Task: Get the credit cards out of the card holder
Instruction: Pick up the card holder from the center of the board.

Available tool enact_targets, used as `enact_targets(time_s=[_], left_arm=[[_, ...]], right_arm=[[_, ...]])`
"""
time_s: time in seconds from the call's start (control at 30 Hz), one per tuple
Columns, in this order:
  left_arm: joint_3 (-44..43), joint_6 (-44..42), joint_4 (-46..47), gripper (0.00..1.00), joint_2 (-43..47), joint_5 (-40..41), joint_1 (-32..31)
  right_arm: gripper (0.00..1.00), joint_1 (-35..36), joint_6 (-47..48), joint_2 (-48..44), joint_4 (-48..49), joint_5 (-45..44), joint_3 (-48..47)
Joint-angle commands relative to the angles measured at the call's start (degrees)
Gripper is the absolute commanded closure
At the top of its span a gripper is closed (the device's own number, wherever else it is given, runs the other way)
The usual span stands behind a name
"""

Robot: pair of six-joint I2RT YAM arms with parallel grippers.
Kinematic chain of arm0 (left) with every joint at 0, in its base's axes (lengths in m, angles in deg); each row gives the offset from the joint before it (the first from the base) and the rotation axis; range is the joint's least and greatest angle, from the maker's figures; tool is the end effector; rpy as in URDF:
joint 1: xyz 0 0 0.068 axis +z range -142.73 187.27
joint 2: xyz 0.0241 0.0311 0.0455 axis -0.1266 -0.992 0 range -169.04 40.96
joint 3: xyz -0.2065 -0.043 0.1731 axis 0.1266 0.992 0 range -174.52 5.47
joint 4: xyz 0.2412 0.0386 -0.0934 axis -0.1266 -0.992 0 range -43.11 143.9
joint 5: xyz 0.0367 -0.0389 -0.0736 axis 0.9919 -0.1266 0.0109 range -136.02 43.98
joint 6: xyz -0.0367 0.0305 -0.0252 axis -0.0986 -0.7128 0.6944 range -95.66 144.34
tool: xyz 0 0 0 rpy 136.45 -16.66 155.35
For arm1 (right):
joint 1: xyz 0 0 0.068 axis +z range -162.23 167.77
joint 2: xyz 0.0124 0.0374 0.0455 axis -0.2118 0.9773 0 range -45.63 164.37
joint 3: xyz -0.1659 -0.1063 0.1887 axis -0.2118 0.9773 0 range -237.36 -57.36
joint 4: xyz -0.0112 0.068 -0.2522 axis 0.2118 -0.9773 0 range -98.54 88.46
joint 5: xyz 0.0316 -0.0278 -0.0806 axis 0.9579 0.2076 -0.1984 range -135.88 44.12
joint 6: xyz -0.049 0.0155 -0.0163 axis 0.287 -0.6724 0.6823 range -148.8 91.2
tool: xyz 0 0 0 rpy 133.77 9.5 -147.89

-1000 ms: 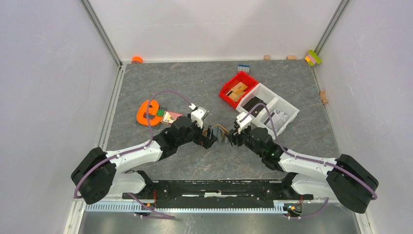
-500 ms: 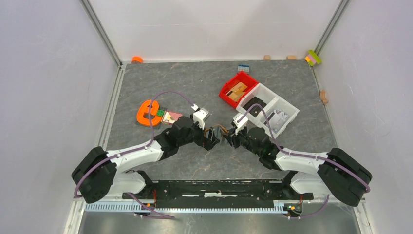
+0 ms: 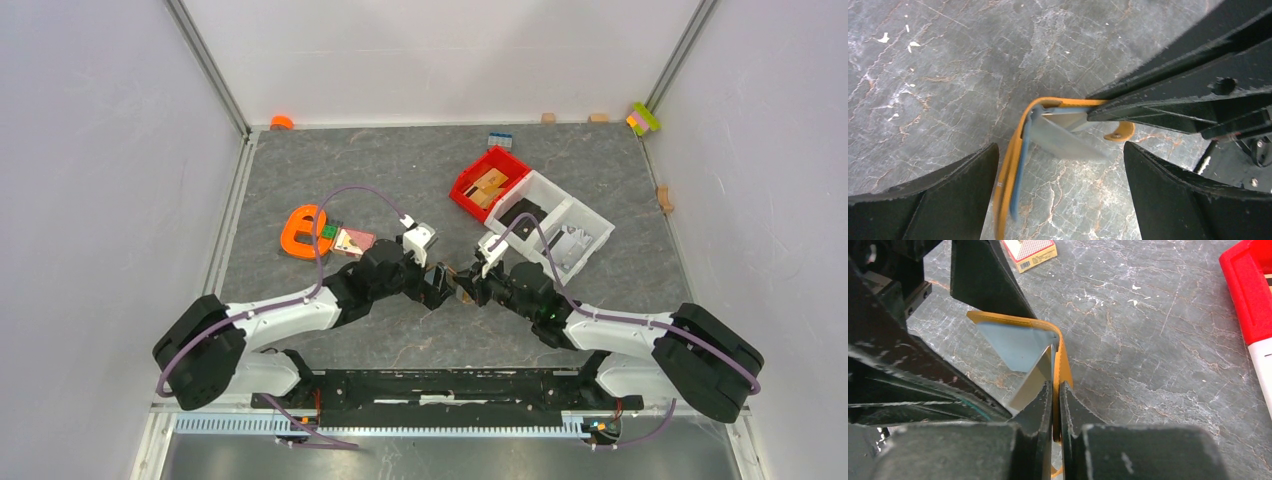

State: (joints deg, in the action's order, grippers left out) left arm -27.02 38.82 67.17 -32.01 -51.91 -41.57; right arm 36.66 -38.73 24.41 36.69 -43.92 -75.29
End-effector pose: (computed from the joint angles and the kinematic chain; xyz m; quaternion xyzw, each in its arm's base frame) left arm 0.1719 -0.2022 0.2025 0.2774 0.8065 -0.3104 0.4198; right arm 0.1530 0.1773 0.1789 -0.2725 0.7387 0.3145 0.5303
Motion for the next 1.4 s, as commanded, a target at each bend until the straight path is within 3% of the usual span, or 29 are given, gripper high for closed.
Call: enact_targets(time_s=[0.0,0.23,0.33,0.5,0.63,0.87,0.93,1.03,1.1,1.2,1.27,1.37], left_arm=[[-2.7,-0.9,-0.1,0.00,-1.0,4.5,-0.8],[-4.4,-0.6,-3.5,0.02,-1.7,11.1,-1.9],[-5.3,-0.2,-5.7,0.09,-1.4,13.0,-1.9],[-7.5,-0.2,-13.0,0.11,1.5,19.1,-1.7],[-4.7,-1.0,-10.8,0.22,4.5,15.0,-1.7],[-8.4,-1.6,-14.9,0.47,-0.3,14.3,-1.7],[-9.3,-1.7,-15.9,0.50,-1.8,14.0,-1.7],[-10.0,-1.9,-16.6,0.43,-2.9,13.8,-1.7],[-10.2,-2.2,-16.8,0.39,-3.1,14.0,-1.7],[-10.1,-2.3,-16.9,0.41,-3.3,15.2,-1.7],[-10.3,-2.2,-17.3,0.46,-3.6,15.8,-1.7],[-10.9,-1.8,-17.8,0.62,-4.3,15.5,-1.7]], right_arm=[[0.95,0.7,-1.3,0.1,2.9,0.7,-0.5],[0.99,0.9,-1.8,0.2,2.1,-0.4,-0.8],[1.00,0.9,-1.7,-0.6,0.5,-4.2,-1.0],[1.00,0.8,-2.1,-1.3,-4.1,-10.2,-1.9],[1.00,0.8,-2.2,-1.1,-4.2,-8.9,-2.3],[1.00,0.6,-2.1,-1.0,-5.8,-8.3,-3.2],[1.00,0.6,-2.0,-0.7,-6.0,-7.6,-3.3],[0.98,0.5,-1.9,0.0,-6.5,-6.9,-3.8],[0.96,0.5,-1.9,0.6,-7.0,-6.8,-4.2],[0.78,0.4,-1.9,1.2,-7.6,-6.7,-4.8],[0.69,0.4,-1.9,1.3,-7.7,-6.6,-4.9],[0.60,0.2,-2.4,1.4,-8.7,-8.1,-4.9]])
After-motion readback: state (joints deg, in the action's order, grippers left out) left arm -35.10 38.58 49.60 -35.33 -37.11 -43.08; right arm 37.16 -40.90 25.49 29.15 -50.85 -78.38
